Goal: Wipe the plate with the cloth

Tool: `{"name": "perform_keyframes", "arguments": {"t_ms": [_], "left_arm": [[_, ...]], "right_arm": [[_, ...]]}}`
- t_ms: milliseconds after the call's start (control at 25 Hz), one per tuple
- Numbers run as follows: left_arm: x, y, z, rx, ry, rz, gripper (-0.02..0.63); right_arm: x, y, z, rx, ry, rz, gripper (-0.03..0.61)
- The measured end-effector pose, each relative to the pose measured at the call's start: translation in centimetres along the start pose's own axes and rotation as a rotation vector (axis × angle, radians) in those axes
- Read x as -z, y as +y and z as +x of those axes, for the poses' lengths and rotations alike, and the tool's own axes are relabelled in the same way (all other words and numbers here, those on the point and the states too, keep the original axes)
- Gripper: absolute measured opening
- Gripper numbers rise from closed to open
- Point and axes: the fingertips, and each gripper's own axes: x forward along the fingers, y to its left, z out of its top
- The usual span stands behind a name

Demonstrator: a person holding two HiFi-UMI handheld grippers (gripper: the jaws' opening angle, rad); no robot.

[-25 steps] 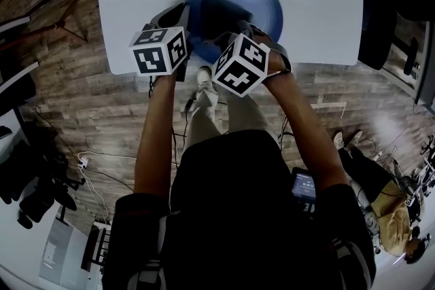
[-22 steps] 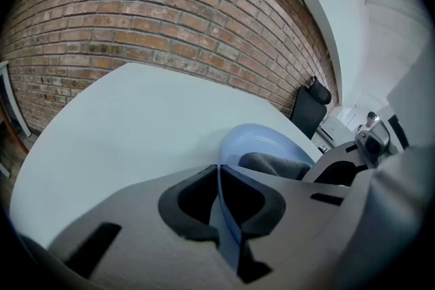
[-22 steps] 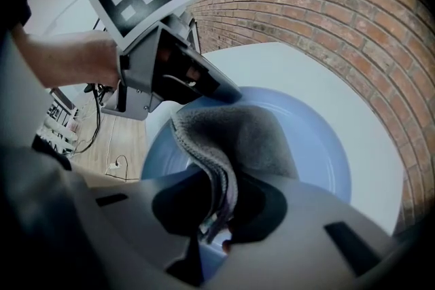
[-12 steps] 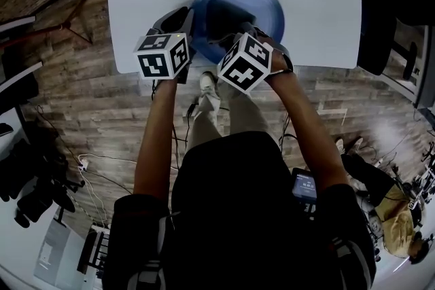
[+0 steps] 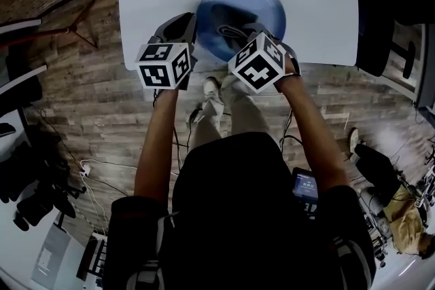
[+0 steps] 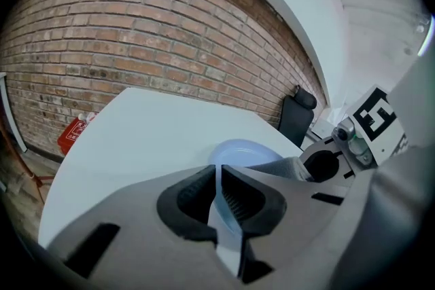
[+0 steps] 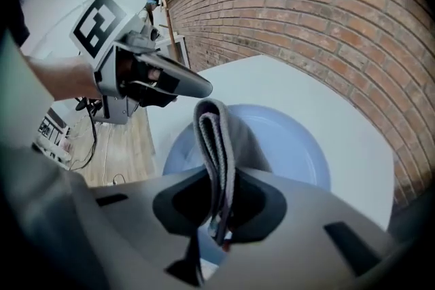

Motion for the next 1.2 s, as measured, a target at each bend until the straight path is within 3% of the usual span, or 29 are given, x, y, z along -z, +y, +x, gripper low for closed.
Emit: {"name": "perform_keyframes", "arguments": {"t_ms": [520,760,1200], "left_arm": [[-0.3,-3.7,-5.5,0.051,-0.034,0.068,0.028],[-1.3,-6.7,-8.6,0.12,-0.084,0.037,0.028],[-3.4,-11.5,-13.8,0.176,-0.161,0.16,0.028]], "right_arm": [[0.4,0.9,-6.2,0.121,-0.138,0.167,0.054],[0.7,1.3,-9.7,0.174,-0.231,0.285,0.054],[-1.8,2.8,-17.9,0.245,-0.488,0.4,0.054]]}}
